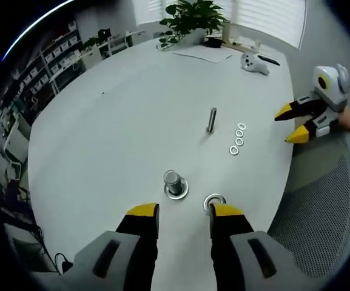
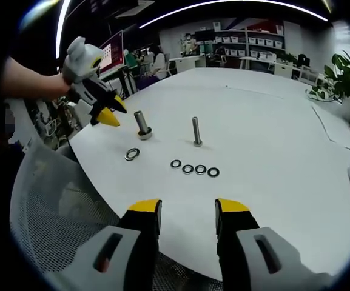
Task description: Place the washer onto the threaded stud by aligning its center hole with the stud, sliding it down to the base, and recovering from edge contact or off-axis alignment until the washer reaches the visible bottom stop.
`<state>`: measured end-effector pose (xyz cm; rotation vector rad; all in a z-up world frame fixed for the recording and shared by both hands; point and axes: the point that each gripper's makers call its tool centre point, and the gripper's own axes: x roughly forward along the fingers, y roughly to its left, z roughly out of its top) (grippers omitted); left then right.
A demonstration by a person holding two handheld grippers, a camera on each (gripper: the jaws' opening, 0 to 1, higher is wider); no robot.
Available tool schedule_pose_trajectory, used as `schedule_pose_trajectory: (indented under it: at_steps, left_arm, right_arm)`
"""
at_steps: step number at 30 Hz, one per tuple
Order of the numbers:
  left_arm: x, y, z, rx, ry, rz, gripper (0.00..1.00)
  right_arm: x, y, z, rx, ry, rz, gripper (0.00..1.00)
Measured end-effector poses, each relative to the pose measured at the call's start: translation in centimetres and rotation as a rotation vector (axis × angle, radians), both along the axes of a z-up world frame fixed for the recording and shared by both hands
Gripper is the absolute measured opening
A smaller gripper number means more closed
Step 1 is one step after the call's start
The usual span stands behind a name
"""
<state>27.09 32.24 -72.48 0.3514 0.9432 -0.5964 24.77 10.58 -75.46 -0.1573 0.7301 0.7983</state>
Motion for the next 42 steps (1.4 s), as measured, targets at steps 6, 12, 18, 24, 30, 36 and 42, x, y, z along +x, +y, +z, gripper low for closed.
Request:
schedule_pose_trajectory:
  at_steps: [6, 12, 18, 24, 30, 36, 42]
  left_arm:
    - [-1.0, -0.5, -0.1, -0.037, -0.018, 0.034, 0.33]
    - [-2.1, -0.7, -0.9, -0.086, -0.004, 0.093, 0.33]
    - [-2.8, -0.7, -1.1, -0.092, 0.000, 0.116, 0.34]
    - [-2.9, -1.3, -1.0, -0.114, 0.003, 0.128, 0.36]
    - [-2.6, -1.9, -1.7, -0.113, 0.019, 0.118, 0.36]
    - [-2.4, -2.3, -2.8, -0.119, 0.044, 0.121, 0.36]
    - [-2.5, -2.3, -3.5, -0.097, 0.075, 0.095, 0.36]
  right_arm:
    - [-0.1, 0.0, 0.0, -0.010, 0.003, 0.002, 0.38]
    - [-0.2, 0.1, 0.1, -0.008, 0.004, 0.000, 0.38]
    - [-0.4, 0.4, 0.1, -0.007, 0.009, 0.016, 0.38]
    - [-0.3, 0.4, 0.2, 0.000, 0.010, 0.013, 0.38]
    - [-0.2, 0.3, 0.3, 0.004, 0.012, 0.009, 0.38]
    - [0.1, 0.1, 0.6, 0.019, 0.002, -0.011, 0.37]
    - [0.1, 0.1, 0.8, 0.020, -0.008, -0.011, 0.37]
